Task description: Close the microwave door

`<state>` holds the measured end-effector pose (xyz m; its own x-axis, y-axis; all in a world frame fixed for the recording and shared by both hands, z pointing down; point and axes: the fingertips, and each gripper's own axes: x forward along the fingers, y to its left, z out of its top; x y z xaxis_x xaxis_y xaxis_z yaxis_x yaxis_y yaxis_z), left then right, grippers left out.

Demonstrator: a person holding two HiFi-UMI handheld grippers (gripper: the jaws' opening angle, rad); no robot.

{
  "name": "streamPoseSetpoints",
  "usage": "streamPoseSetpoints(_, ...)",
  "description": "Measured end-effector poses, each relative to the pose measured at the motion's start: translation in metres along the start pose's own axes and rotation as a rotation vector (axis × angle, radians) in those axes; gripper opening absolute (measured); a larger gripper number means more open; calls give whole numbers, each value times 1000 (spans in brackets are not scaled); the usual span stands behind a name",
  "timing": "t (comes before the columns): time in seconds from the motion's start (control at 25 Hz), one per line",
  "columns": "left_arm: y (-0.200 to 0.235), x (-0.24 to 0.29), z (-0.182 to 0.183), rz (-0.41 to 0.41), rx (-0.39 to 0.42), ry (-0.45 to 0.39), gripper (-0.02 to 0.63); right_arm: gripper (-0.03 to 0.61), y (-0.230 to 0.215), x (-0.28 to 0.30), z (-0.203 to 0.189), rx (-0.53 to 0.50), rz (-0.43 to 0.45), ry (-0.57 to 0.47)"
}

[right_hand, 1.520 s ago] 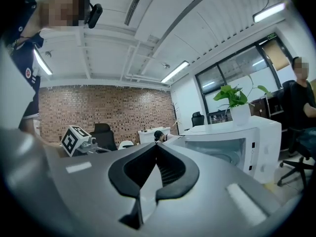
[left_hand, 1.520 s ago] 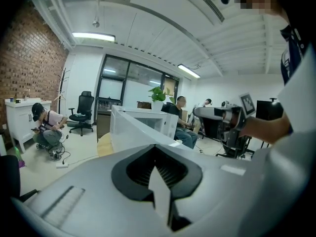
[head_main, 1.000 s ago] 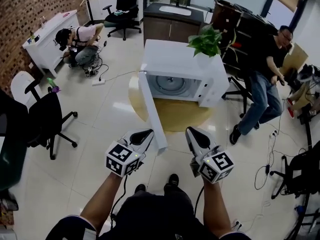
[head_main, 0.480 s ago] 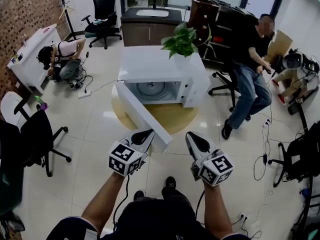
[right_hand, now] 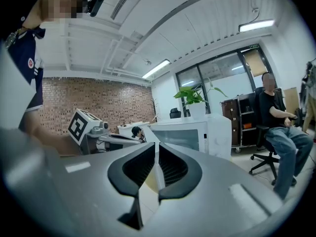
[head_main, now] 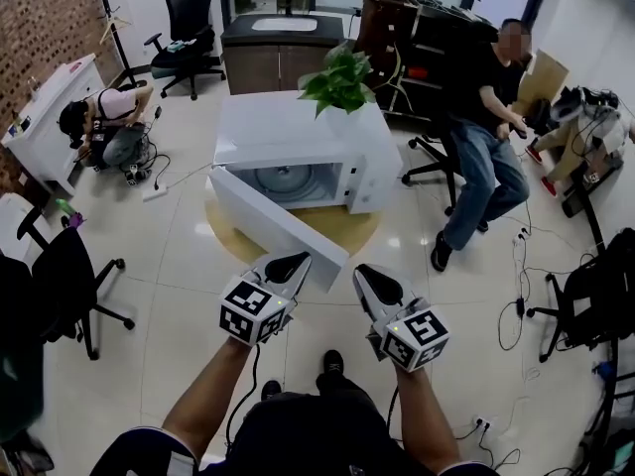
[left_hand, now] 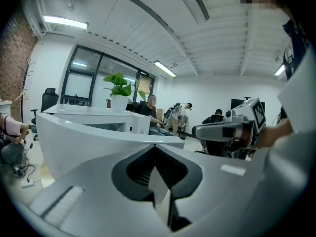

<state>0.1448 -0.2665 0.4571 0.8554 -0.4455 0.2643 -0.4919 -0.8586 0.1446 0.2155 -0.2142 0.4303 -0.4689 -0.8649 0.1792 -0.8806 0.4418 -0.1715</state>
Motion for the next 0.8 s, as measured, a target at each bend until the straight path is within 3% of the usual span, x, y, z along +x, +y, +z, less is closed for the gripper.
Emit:
streamPoseSetpoints(0.24,0,-1,1,8,-8,2,9,69,-12,27,-20,-42,-45,76)
streamPoseSetpoints(0.8,12,0,8,48,-1,16,9,44,-76,64,-7,-120,-140,69)
